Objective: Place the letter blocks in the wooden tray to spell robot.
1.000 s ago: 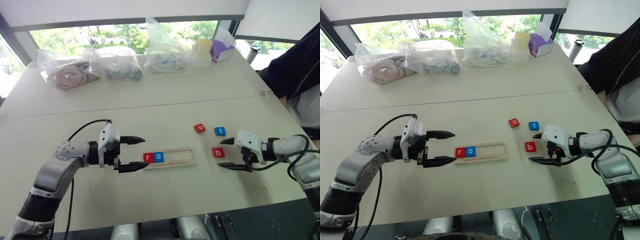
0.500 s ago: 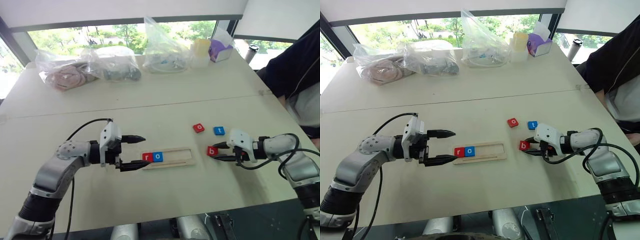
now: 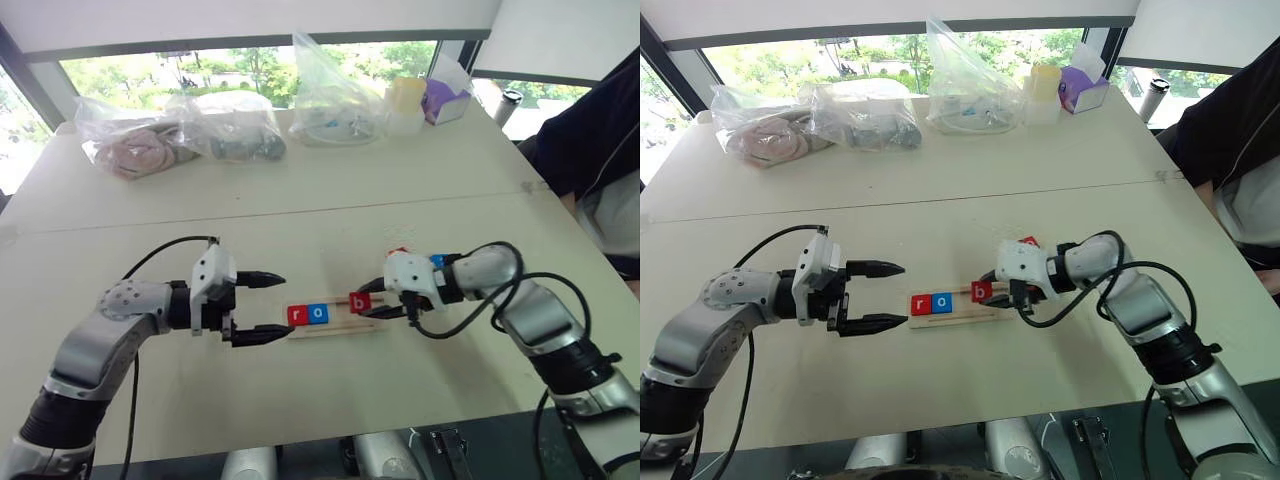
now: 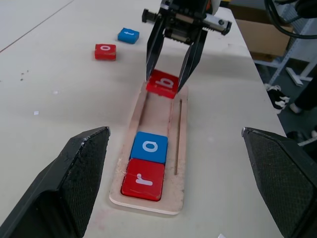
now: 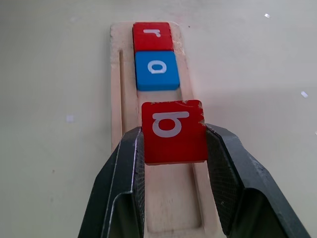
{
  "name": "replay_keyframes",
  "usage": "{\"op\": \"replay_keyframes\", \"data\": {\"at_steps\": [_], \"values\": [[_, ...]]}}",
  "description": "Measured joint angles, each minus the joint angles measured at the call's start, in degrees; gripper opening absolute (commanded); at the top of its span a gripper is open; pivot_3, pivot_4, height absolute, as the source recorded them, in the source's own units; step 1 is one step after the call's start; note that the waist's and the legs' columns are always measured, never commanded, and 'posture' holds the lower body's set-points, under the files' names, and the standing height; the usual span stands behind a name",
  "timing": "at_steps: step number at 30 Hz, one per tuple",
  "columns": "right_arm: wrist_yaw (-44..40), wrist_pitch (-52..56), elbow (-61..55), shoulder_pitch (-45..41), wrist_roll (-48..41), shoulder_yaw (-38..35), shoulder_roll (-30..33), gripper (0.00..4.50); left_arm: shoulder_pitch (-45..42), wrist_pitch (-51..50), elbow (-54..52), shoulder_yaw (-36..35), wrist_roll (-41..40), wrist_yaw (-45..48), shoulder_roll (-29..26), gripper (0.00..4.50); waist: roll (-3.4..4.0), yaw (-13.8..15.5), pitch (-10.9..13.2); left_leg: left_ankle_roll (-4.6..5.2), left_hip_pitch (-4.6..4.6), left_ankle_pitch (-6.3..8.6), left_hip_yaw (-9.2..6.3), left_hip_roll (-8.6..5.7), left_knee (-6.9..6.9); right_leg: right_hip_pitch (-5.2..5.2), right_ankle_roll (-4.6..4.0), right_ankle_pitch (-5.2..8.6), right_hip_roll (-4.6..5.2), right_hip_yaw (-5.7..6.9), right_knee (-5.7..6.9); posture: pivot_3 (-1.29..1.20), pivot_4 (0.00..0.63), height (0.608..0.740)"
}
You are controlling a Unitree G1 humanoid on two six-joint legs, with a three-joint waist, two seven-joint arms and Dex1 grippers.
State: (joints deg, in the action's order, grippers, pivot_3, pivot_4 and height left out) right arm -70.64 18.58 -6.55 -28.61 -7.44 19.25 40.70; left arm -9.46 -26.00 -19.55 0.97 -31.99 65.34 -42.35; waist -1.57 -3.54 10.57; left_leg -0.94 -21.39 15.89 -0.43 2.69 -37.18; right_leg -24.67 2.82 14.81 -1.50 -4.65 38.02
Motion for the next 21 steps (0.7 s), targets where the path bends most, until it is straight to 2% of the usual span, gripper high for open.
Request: {"op": "replay_keyframes", "data": {"at_steps": [21], "values": [[1.1, 1.0, 3.3, -1.4, 2.4, 4.1, -5.5, 1.14, 0.9, -1.0, -2.2, 0.0, -0.2, -3.4, 0.3, 4.5, 0.0, 0.1, 0.0, 0.0, 0.0, 0.0, -0.01, 0.0, 0.0, 0.0, 0.01, -0.05, -0.01, 0.02, 0.01, 0.0, 0.15, 0.74]]}}
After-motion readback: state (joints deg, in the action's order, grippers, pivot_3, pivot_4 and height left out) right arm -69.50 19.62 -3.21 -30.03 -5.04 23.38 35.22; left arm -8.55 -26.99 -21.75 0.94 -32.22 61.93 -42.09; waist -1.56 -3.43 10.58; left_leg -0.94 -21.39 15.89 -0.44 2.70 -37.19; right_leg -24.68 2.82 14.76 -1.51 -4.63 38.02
